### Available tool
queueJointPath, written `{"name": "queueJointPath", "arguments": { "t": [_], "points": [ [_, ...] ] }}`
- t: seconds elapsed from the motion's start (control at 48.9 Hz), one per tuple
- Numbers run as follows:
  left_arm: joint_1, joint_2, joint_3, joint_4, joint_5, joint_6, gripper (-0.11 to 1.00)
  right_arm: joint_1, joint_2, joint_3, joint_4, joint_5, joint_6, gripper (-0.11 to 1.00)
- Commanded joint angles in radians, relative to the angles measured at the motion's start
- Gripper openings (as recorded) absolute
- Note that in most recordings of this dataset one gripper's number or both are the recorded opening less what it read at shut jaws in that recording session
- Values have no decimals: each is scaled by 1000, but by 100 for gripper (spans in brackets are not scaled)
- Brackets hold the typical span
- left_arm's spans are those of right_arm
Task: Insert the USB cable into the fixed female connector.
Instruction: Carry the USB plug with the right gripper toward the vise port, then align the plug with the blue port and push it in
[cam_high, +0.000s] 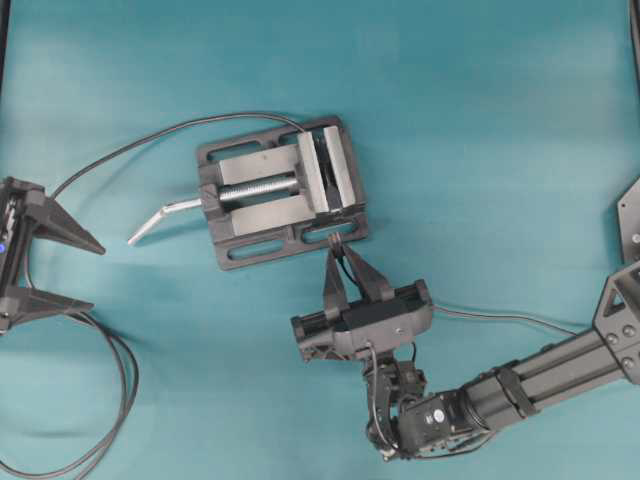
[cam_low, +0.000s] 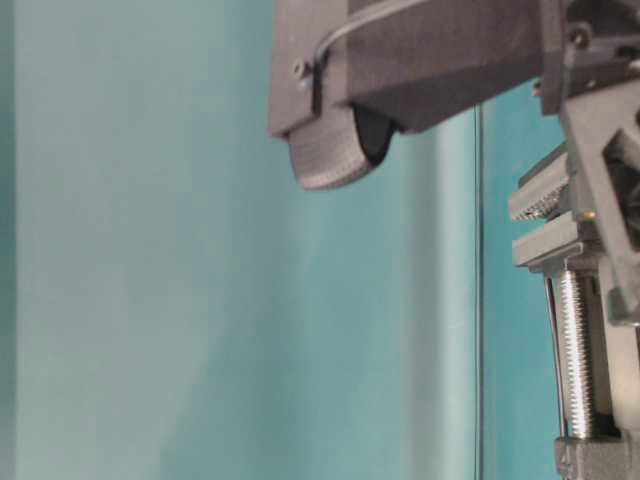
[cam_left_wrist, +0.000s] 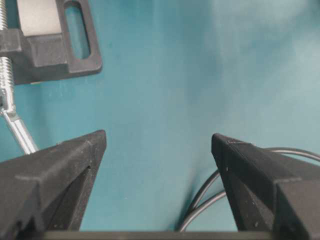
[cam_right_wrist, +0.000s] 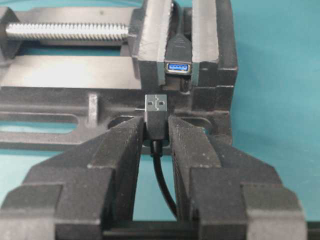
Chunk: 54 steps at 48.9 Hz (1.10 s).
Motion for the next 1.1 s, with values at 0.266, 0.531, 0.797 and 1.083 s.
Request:
{"name": "queueJointPath", "arguments": {
  "t": [0.266,0.531,0.797,1.083],
  "points": [
    [-9,3,-11,-3,-5,-12,100,-14,-49,-11,54,-9,-3,20],
    [-9,5,-9,-3,-3,-12,100,-25,-52,-18,52,-9,-6,20],
    [-8,5,-8,-3,-3,-12,100,-35,-54,-18,52,-12,-6,20],
    [-9,5,0,-3,-5,-12,100,-48,-61,-20,44,-11,-8,20]
  ]
}}
